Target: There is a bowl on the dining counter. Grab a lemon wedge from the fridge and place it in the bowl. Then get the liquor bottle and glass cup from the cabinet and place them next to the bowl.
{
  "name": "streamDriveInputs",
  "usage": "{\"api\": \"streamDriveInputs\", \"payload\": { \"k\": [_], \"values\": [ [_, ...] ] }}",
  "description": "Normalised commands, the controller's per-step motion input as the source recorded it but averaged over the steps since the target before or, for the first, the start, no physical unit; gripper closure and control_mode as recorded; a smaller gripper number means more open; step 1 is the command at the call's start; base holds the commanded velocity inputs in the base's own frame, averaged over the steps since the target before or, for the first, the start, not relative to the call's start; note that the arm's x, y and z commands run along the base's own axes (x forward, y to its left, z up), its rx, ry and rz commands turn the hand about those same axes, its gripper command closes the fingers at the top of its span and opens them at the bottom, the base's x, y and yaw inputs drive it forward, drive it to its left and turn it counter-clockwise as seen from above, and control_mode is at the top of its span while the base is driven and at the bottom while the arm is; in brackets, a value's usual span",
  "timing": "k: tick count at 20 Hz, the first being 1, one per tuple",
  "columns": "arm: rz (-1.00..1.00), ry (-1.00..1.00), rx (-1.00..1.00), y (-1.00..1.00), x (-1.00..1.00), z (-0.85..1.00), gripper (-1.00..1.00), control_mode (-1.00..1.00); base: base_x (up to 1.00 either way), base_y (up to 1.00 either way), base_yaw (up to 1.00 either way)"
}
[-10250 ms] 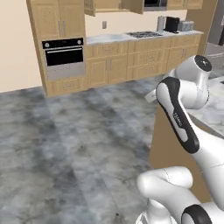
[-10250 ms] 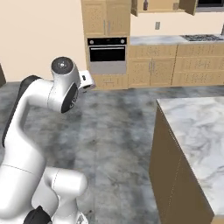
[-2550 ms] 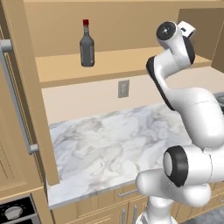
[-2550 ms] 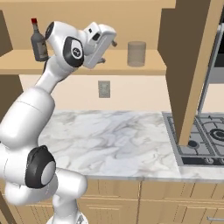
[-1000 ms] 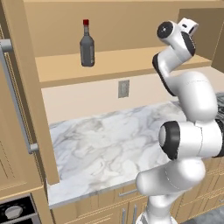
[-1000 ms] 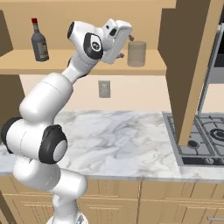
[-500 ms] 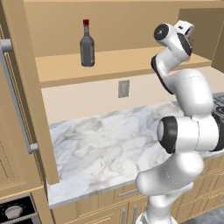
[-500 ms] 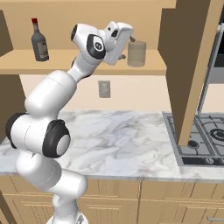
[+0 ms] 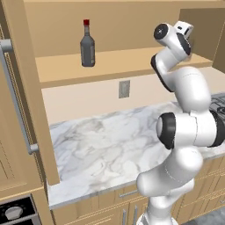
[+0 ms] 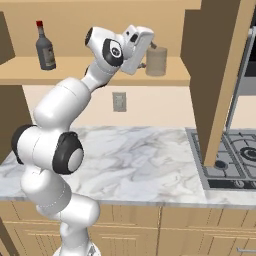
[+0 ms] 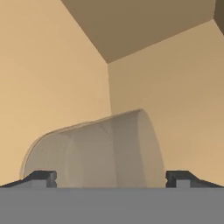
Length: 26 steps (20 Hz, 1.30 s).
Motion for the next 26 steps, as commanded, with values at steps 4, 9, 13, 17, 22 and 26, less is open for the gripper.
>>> {"api": "streamDriveInputs", "payload": {
  "k": [4, 9, 13, 17, 22, 26],
  "values": [
    [0.01, 0.13, 0.0, -0.1, 0.23, 0.0, -1.0, -1.0, 0.0, 0.0, 0.0],
    [0.04, 0.14, 0.0, -0.08, 0.29, 0.0, -1.0, -1.0, 0.0, 0.0, 0.0],
    [0.07, 0.04, 0.0, -0.08, 0.1, 0.0, -1.0, -1.0, 0.0, 0.0, 0.0],
    [0.07, 0.0, 0.0, -0.11, 0.0, 0.0, -1.0, -1.0, 0.0, 0.0, 0.0],
    [0.06, 0.0, 0.0, -0.16, 0.0, 0.0, -1.0, -1.0, 0.0, 0.0, 0.0],
    [0.05, 0.0, 0.0, -0.09, -0.02, -0.01, -1.0, -1.0, 0.0, 0.0, 0.0]
  ]
}}
